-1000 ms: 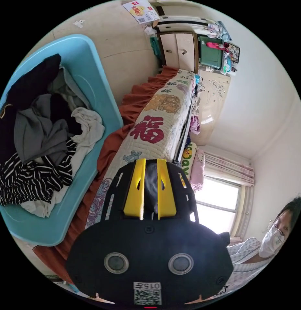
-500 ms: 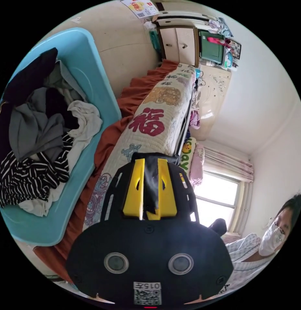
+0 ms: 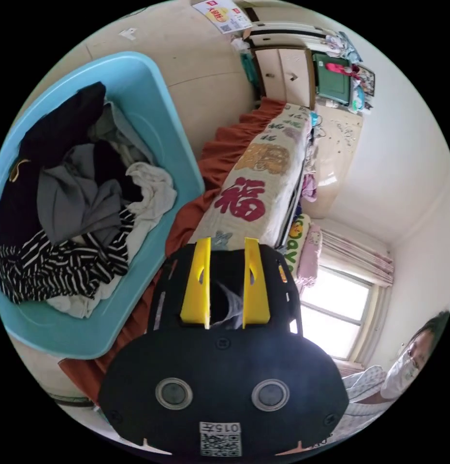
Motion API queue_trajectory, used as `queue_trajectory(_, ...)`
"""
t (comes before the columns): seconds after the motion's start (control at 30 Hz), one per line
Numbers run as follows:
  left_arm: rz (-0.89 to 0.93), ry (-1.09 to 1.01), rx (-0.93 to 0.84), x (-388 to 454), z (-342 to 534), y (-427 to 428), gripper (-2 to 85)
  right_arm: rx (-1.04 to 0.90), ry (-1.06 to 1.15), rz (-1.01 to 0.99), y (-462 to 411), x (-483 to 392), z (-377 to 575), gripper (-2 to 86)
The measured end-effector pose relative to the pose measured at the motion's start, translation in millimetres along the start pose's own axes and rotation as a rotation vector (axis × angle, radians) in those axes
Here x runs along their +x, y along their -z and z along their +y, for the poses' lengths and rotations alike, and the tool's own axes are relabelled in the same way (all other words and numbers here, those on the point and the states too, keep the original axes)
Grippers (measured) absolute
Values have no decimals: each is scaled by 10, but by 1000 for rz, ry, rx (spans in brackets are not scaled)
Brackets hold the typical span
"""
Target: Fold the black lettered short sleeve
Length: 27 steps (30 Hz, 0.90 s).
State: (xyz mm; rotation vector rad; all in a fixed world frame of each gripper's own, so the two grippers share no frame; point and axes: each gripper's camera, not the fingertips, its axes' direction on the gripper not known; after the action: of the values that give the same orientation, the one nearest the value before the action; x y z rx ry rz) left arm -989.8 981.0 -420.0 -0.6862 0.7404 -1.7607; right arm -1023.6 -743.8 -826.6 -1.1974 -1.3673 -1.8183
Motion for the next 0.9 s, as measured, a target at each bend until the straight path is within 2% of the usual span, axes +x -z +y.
queue_trajectory(0.03,-23,15,-21,-46,72,-52,99,-5,4,-12,-58,23,-14,46)
queue_trajectory(0.1,41,62,-63,-146,134,-184,100,0,13,-20,-140,55,-31,45)
queue_trajectory(0.17,218,89,-107,-172,156,-406,72,0,19,-30,-226,77,-63,42)
queue_trajectory(0.2,243,80,-115,-137,153,-450,52,2,24,-32,-288,88,-87,40)
queue_trajectory(0.23,225,40,-95,-5,147,-473,12,3,29,-33,-354,96,-113,37)
queue_trajectory(0.37,-21,-180,154,691,241,-147,-4,24,26,-28,-578,112,-196,20)
queue_trajectory(0.47,-139,-213,116,828,291,-250,-6,-2,2,-59,-904,149,-319,5)
queue_trajectory(0.57,-199,-179,52,763,349,-443,-6,-112,-50,-206,-1491,180,-480,-1)
queue_trajectory(0.77,-164,-112,101,746,962,-296,-8,-81,-127,-274,-2010,143,-522,-5)
queue_trajectory(0.9,-197,-172,130,900,1707,-25,-8,-54,-227,-365,-2222,156,37,0)
